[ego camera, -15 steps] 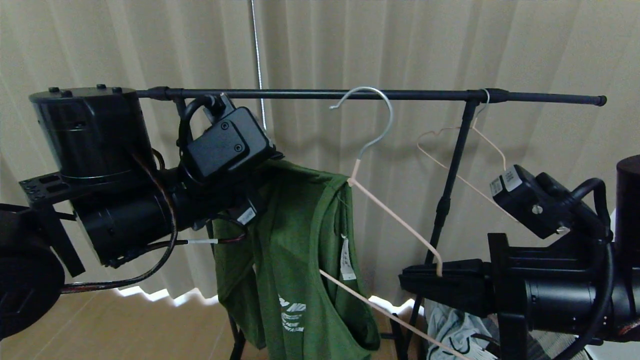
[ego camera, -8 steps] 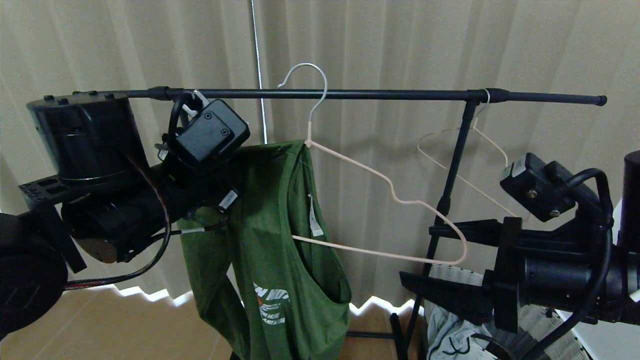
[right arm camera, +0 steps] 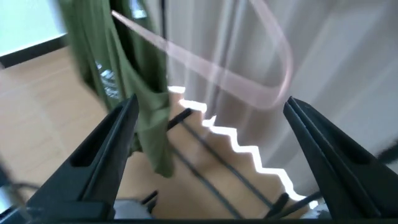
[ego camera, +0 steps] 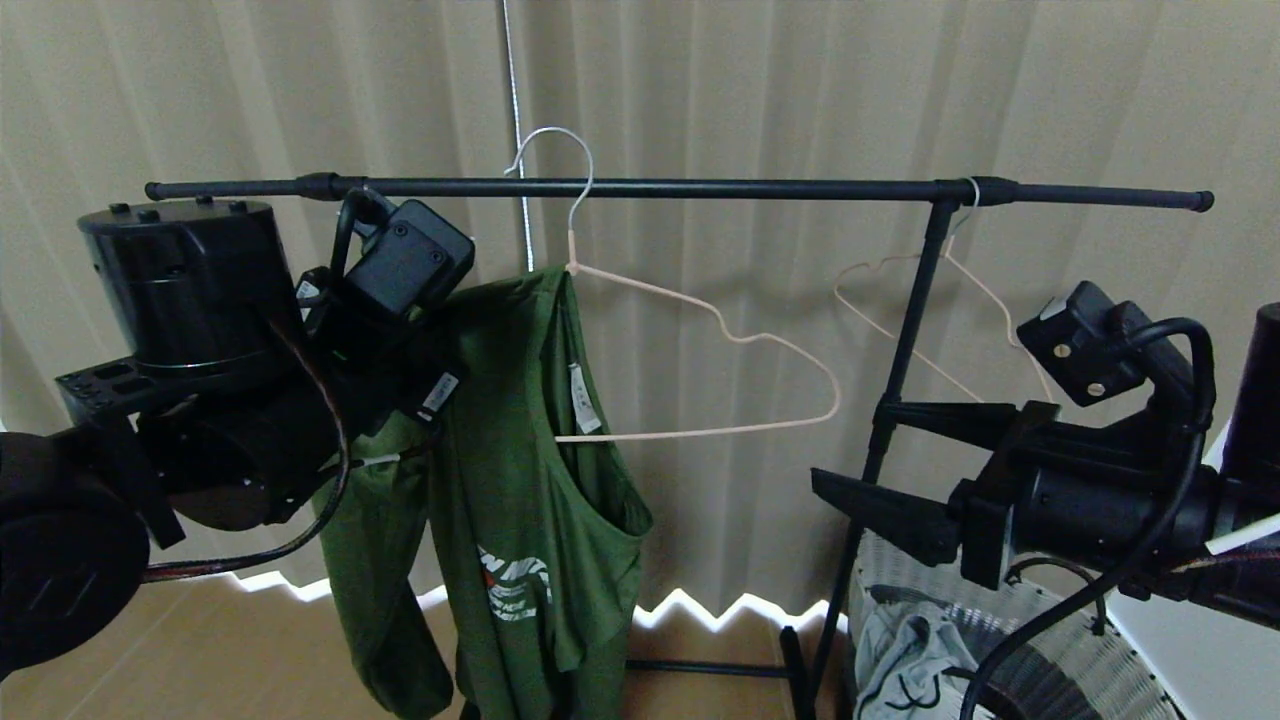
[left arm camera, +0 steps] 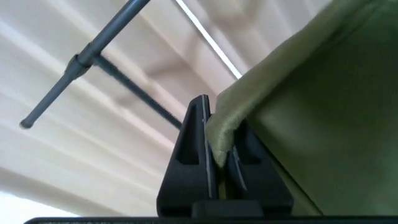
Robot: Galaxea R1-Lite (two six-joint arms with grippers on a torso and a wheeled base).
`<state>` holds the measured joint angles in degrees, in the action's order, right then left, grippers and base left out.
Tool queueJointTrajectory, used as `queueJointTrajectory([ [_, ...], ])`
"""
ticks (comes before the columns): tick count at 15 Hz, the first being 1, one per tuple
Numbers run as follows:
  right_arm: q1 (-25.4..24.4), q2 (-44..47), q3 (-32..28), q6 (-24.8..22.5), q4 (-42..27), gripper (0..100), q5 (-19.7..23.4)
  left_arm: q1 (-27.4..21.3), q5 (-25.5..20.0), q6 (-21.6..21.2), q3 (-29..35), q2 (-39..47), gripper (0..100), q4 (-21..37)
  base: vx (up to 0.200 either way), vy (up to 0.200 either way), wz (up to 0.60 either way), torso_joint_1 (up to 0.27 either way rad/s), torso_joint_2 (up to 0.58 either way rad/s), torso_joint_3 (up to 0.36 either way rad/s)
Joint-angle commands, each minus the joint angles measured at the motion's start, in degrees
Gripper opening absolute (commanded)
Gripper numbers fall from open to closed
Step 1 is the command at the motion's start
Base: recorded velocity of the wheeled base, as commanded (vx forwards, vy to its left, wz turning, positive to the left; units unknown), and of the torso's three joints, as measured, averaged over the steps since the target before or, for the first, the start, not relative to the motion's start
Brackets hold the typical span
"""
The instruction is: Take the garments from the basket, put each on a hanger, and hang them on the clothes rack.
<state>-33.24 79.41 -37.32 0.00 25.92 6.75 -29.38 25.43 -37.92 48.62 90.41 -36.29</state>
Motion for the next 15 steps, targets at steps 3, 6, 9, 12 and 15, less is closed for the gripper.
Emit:
queueJointTrajectory([
  [3, 1.8, 1.4, 2.1, 0.2, 0.6, 100, 0.1, -0.1, 0.1, 0.0, 0.3, 0.1, 0, -2.1, 0.0, 0.0, 0.0, 0.0, 0.0, 0.0],
  [6, 1.8, 1.6, 2.1, 0.2, 0.6, 100, 0.2, 0.0, 2.3, 0.1, 0.6, 0.1, 0, -2.5, 0.0, 0.0, 0.0, 0.0, 0.0, 0.0],
  [9, -0.4, 5.0, 2.0, 0.6, 1.7, 100, 0.4, -2.2, 1.7, 4.8, 2.3, 0.2, 0, -3.6, 0.0, 0.0, 0.0, 0.0, 0.0, 0.0],
  [12, -4.1, 10.2, 2.8, 3.9, 11.6, 100, 0.1, -3.1, 1.5, 7.0, 3.8, -0.1, 0, -4.0, 0.0, 0.0, 0.0, 0.0, 0.0, 0.0],
  [15, -5.8, 14.2, 2.2, 4.5, 18.2, 100, -0.2, -3.1, -1.4, 7.1, 4.6, -0.1, 0, -4.8, 0.0, 0.0, 0.0, 0.0, 0.0, 0.0],
])
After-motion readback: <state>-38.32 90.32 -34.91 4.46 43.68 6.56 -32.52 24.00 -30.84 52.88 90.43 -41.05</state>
